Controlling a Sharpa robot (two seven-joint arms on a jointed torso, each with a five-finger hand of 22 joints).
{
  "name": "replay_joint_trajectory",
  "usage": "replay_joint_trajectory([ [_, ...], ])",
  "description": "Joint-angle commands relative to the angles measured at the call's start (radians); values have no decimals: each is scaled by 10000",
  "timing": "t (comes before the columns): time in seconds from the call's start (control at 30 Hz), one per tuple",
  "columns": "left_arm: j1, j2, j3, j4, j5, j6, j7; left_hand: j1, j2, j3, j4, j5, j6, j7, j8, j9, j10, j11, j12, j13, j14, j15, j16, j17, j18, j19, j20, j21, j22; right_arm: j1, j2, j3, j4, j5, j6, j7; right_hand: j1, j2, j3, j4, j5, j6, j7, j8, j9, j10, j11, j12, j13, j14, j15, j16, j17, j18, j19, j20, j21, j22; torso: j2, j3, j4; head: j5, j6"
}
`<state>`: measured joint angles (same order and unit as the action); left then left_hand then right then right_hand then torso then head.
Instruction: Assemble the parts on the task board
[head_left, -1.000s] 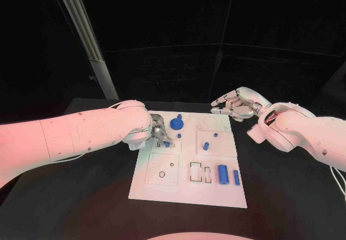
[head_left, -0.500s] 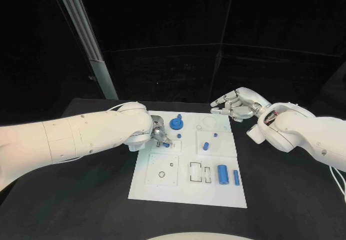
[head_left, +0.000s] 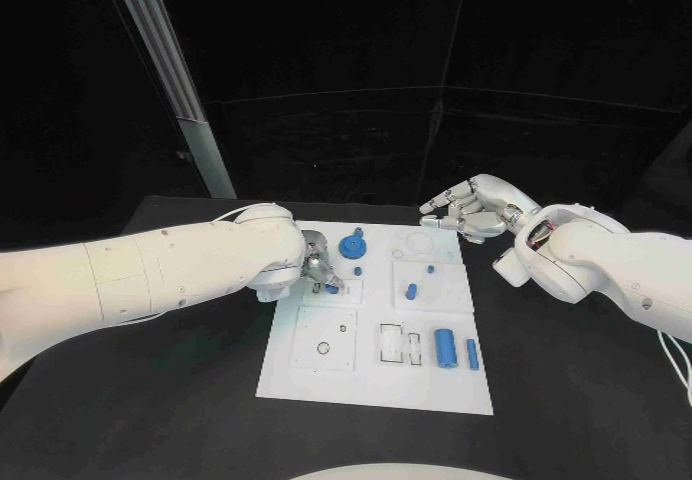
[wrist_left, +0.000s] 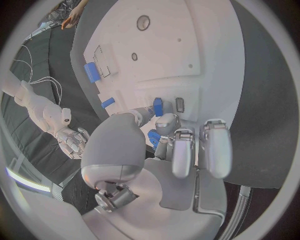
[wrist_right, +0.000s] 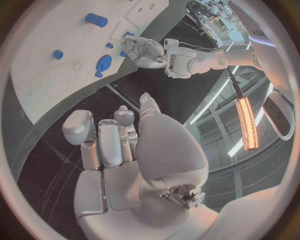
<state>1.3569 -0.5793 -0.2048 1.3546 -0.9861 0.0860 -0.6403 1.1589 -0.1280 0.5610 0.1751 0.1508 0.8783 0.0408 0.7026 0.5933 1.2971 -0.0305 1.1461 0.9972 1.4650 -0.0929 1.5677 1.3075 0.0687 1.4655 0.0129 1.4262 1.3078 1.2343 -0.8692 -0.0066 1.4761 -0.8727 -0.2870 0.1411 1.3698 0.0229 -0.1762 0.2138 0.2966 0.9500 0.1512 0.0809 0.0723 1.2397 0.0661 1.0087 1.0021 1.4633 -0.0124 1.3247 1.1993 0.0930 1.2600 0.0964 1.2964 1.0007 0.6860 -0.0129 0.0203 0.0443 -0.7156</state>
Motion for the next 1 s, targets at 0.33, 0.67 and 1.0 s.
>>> replay_joint_trajectory([
  [0.33, -31, 101, -35, -103, -75, 251, -165, -1009, -50, 196, -869, -47, 465, -134, -205, -278, 204, -116, 216, 209, 1058, -73, 31, 2633, -240, 331, -29, 131, 460, 20, 7, 6, 13, -23, 101, 63, -84, 35, -81, 5, -46, -23, -7, 62, 18, -18, -39, -56, -34, 317, -21, -71, -48, 202, -71, -16, -83, -49, 9, 4, 2, 5, -32],
  [0.67, -30, 259, -34, -259, -75, 269, -175, -1170, -40, -121, -754, -50, 572, -155, -233, -349, 258, -132, 287, 286, 1058, -90, 31, 2633, -255, 360, -47, 174, 542, 20, 5, 6, 28, -23, 93, 51, -119, 48, -115, 36, -60, -25, -6, 64, 18, -21, -37, -58, -41, 314, -20, -86, -61, 207, -84, -15, -101, -77, 6, 5, -11, 4, -46],
  [1.0, -29, 271, -34, -305, -77, 425, -225, -1294, -40, -415, -650, -50, 677, -174, -253, -455, 323, -148, 360, 365, 1058, -102, 31, 2633, -283, 409, -58, 255, 682, 21, -18, 6, 48, -23, 99, 29, -130, 51, -127, 47, -63, -25, -5, 64, 18, -24, -37, -62, -47, 314, -20, -86, -57, 207, -83, -15, -102, -77, 1, 5, 4, -12, -75],
])
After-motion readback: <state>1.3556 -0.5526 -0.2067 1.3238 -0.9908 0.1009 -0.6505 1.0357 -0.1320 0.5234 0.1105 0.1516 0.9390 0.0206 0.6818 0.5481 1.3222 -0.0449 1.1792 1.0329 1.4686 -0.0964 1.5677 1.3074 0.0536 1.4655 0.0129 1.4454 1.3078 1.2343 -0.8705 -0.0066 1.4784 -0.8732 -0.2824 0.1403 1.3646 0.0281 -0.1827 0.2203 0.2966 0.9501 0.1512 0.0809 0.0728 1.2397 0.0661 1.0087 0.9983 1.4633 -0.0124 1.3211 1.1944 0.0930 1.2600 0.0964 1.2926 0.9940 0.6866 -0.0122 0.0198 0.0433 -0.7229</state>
